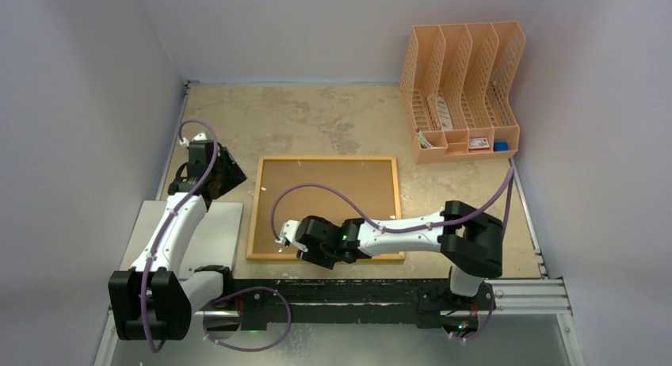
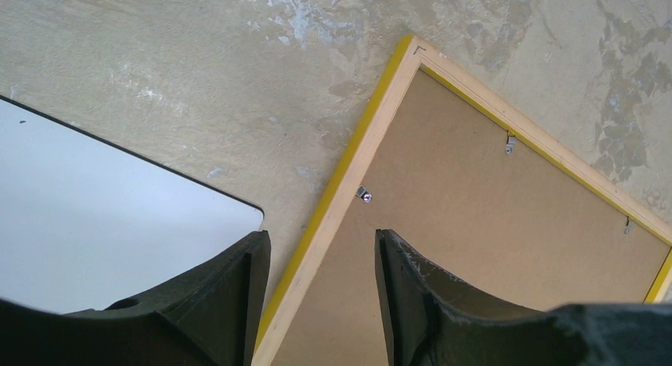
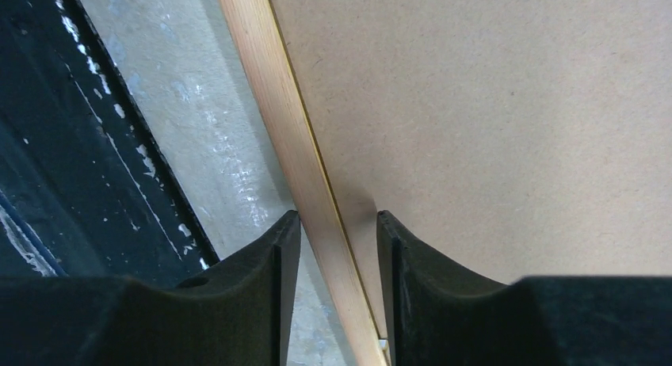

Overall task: Put the photo into the frame
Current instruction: Turn over the photo frame at the center of the board.

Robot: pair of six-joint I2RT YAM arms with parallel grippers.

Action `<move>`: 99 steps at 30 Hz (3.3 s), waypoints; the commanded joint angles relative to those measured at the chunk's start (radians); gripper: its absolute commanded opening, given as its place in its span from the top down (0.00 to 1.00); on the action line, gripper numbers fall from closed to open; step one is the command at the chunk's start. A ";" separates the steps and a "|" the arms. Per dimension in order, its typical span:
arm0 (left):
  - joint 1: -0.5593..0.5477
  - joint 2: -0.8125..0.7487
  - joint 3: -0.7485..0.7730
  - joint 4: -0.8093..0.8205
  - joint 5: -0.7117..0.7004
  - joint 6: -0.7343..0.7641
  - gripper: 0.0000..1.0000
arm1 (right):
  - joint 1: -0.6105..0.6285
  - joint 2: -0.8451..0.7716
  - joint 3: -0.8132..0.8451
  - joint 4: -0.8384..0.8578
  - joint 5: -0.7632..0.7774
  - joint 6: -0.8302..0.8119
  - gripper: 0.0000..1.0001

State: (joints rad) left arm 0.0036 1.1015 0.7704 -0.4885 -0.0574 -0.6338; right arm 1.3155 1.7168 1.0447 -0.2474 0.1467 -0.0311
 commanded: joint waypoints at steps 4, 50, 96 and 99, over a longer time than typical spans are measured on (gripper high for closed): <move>-0.004 0.004 -0.010 0.017 -0.002 0.017 0.47 | 0.008 0.003 0.029 -0.034 0.034 -0.025 0.66; 0.024 -0.117 -0.282 0.325 0.284 -0.157 0.33 | -0.224 0.269 0.543 0.109 -0.090 0.240 1.00; 0.022 -0.090 -0.535 0.956 0.283 -0.563 0.88 | -0.243 0.160 0.554 0.113 -0.004 0.203 0.49; 0.022 -0.089 -0.462 0.823 0.284 -0.542 0.93 | -0.210 0.111 0.544 0.098 0.135 0.138 0.32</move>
State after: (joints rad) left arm 0.0238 1.0412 0.1837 0.4198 0.2577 -1.2091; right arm 1.0752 1.9678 1.5696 -0.1528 0.0952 0.2146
